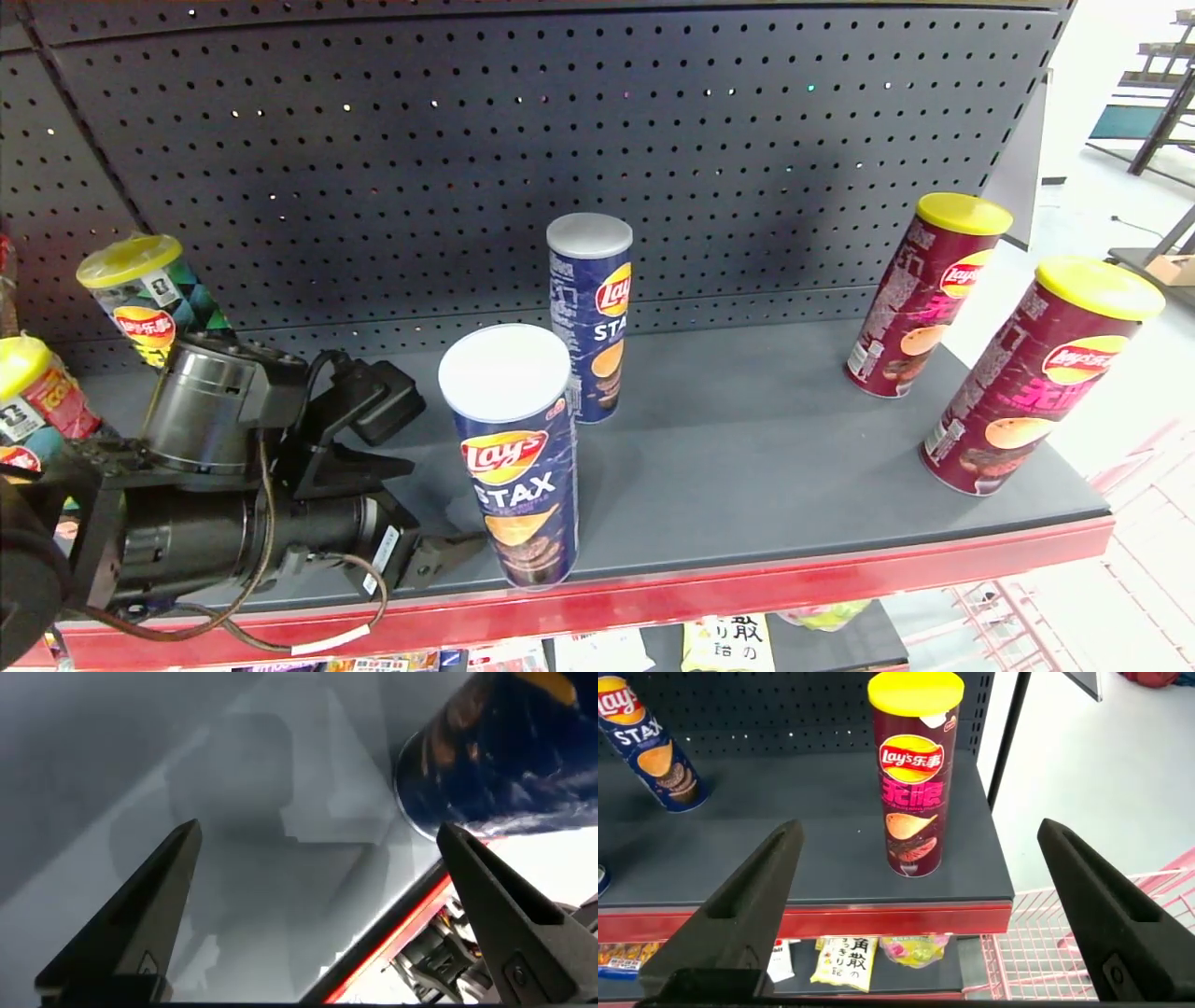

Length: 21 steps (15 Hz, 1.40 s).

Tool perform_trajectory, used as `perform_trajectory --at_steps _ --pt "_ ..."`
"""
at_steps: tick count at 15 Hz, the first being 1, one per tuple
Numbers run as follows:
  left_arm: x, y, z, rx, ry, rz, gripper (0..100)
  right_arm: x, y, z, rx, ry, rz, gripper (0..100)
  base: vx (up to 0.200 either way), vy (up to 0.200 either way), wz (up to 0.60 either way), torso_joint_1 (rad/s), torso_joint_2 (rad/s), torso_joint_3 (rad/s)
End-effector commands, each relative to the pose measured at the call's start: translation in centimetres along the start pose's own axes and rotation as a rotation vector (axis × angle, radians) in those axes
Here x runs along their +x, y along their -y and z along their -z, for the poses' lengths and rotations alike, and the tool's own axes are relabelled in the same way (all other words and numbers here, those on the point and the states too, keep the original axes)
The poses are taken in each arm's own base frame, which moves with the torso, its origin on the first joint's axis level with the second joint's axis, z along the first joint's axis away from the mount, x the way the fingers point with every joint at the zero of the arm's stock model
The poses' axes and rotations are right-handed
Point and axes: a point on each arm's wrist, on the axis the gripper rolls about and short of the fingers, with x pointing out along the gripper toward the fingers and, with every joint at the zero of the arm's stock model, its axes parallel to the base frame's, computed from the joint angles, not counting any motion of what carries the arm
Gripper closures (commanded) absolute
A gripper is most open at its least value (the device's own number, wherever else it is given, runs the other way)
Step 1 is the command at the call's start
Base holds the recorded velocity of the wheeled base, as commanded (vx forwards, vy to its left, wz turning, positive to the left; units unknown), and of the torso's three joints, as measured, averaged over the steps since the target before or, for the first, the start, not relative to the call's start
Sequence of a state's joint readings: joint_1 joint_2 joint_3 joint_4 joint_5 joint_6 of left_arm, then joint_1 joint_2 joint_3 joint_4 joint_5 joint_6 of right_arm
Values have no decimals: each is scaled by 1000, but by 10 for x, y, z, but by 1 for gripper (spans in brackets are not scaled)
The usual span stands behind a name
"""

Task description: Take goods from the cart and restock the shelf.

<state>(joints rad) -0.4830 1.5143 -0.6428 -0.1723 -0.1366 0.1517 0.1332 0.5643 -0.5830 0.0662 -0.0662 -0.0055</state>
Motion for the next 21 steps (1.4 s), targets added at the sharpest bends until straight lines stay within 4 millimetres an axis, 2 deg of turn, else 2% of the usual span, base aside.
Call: perform_trajectory --at_steps 1,21 --pt "6 1 1 2 -17 7 0 2 0 0 -1 -6 -1 0 0 0 0 0 0 0" --pt "34 8 -29 37 6 44 0 1 0 0 -1 -6 -4 0 0 0 0 0 0 0"
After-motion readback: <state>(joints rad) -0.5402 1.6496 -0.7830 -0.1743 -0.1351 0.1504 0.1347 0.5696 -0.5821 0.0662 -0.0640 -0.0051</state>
